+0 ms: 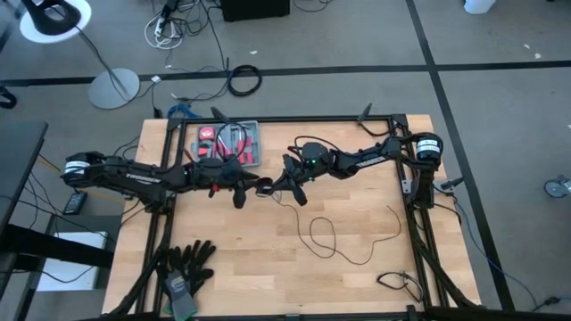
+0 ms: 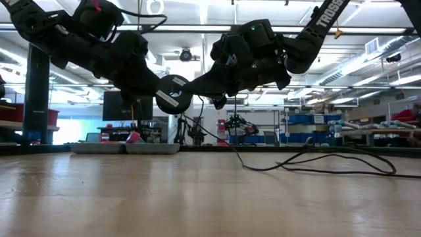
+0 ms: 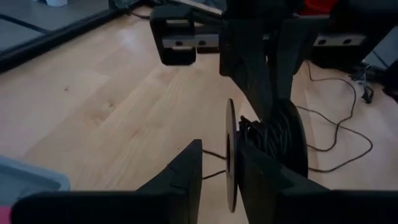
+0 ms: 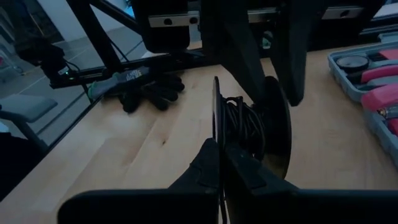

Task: Coil cords
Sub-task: Coil the black wire onto the spool

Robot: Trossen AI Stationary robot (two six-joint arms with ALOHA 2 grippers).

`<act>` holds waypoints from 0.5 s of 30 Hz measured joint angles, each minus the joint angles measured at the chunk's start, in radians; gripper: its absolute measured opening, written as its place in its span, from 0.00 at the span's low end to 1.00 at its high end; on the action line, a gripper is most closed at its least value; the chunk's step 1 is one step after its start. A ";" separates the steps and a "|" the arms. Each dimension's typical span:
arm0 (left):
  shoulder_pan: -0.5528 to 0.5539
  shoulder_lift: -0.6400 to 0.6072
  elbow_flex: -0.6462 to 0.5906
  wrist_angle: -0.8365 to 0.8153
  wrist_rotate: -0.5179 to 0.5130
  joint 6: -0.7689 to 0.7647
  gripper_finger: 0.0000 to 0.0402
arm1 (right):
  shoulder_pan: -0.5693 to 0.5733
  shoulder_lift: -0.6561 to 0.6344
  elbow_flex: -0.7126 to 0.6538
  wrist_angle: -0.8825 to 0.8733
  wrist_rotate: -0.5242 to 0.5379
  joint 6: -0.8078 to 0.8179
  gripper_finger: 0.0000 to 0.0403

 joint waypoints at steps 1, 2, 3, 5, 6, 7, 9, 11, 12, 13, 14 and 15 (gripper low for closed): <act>0.000 0.007 0.000 0.006 0.003 -0.001 0.22 | 0.000 0.001 -0.001 -0.001 0.000 0.000 0.00; 0.000 0.016 0.000 0.017 0.008 -0.001 0.20 | 0.000 0.001 -0.001 -0.002 0.000 0.000 0.00; 0.001 0.027 0.000 0.030 0.010 -0.001 0.19 | 0.000 0.001 -0.001 -0.004 0.000 0.000 0.00; 0.000 0.045 0.000 0.048 0.011 -0.002 0.16 | 0.000 0.001 -0.001 -0.008 0.000 0.000 0.00; 0.000 0.052 0.000 0.052 0.013 -0.003 0.15 | 0.000 0.001 -0.001 -0.009 0.000 0.001 0.00; 0.000 0.056 0.000 0.056 0.013 -0.003 0.13 | 0.000 0.001 -0.001 -0.009 0.000 0.001 0.00; 0.000 0.059 0.000 0.056 0.014 -0.003 0.11 | 0.000 0.001 -0.001 -0.009 0.000 0.003 0.00; 0.000 0.060 0.000 0.058 0.014 -0.003 0.08 | 0.000 0.001 -0.001 -0.008 0.000 0.003 0.00; 0.000 0.060 0.000 0.060 0.015 -0.003 0.06 | 0.000 0.001 -0.001 -0.007 0.001 0.003 0.00; 0.000 0.060 0.000 0.061 0.016 -0.003 0.04 | 0.000 0.001 -0.001 -0.008 0.001 0.003 0.00; 0.000 0.060 0.000 0.062 0.019 -0.004 0.03 | 0.000 0.001 -0.001 -0.008 0.001 0.003 0.00; 0.000 0.060 0.000 0.064 0.023 -0.004 0.02 | -0.001 0.001 -0.001 -0.008 0.000 0.003 0.00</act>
